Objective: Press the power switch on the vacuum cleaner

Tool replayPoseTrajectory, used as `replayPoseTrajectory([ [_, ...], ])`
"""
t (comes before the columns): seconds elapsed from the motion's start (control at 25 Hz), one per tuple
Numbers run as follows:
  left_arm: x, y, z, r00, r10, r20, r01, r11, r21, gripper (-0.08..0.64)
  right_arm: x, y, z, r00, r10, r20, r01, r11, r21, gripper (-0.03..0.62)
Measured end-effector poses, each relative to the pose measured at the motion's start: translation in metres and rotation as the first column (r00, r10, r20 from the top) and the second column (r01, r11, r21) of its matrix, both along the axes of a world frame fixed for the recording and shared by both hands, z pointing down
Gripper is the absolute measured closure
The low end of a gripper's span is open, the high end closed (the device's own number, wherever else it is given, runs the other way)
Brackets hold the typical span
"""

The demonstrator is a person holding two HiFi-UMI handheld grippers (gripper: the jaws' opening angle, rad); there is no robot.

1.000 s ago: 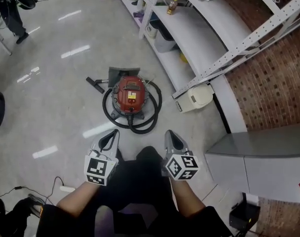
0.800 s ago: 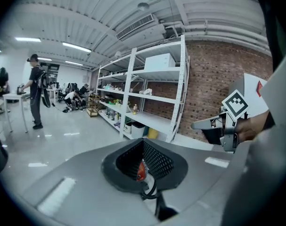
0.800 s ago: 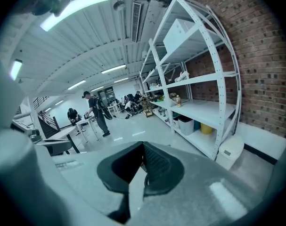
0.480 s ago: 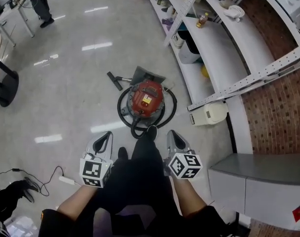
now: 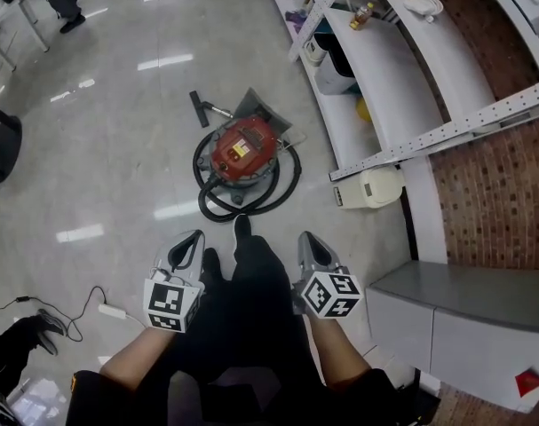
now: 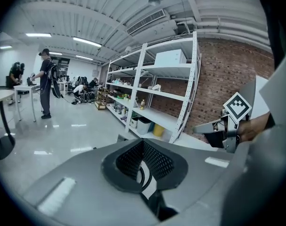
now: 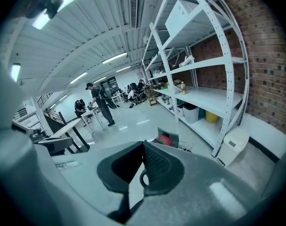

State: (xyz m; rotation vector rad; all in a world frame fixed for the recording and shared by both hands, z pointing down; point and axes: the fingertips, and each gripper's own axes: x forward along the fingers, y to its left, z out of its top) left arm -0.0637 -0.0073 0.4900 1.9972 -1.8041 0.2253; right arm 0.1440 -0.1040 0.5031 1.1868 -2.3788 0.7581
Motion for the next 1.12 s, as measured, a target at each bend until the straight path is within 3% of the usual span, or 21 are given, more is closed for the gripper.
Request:
replayPoseTrajectory([
  [0.24, 0.031, -0.021, -0.013, 1.000, -0.010, 0.004, 0.010, 0.999, 0.046, 0.543, 0.014, -0.015, -0.014, 0.999, -0.042, 0.021, 0.041, 0.998, 0.046, 0.600],
  [0.4, 0.051, -0.027, -0.026, 0.998, -0.061, 0.028, 0.058, 0.995, 0.080, 0.543, 0.013, -0.016, -0.020, 0.987, -0.150, 0.065, 0.145, 0.987, 0.075, 0.600],
  [0.64, 0.122, -0.030, -0.038, 0.985, -0.161, 0.055, 0.154, 0.981, 0.118, 0.543, 0.055, -0.005, -0.031, 0.933, -0.359, 0.015, 0.349, 0.917, 0.195, 0.600],
  [0.88, 0.237, -0.027, -0.045, 0.985, -0.154, 0.083, 0.144, 0.983, 0.112, 0.543, 0.120, 0.003, -0.053, 0.871, -0.488, 0.053, 0.460, 0.849, 0.261, 0.600],
  [0.96, 0.251, -0.018, -0.047, 0.977, -0.187, 0.098, 0.177, 0.979, 0.105, 0.543, 0.131, 0.008, -0.061, 0.853, -0.517, 0.075, 0.479, 0.831, 0.282, 0.580],
  [1.12, 0.266, 0.009, -0.057, 0.957, -0.257, 0.137, 0.244, 0.964, 0.107, 0.543, 0.145, 0.025, -0.077, 0.821, -0.563, 0.096, 0.508, 0.797, 0.327, 0.601],
])
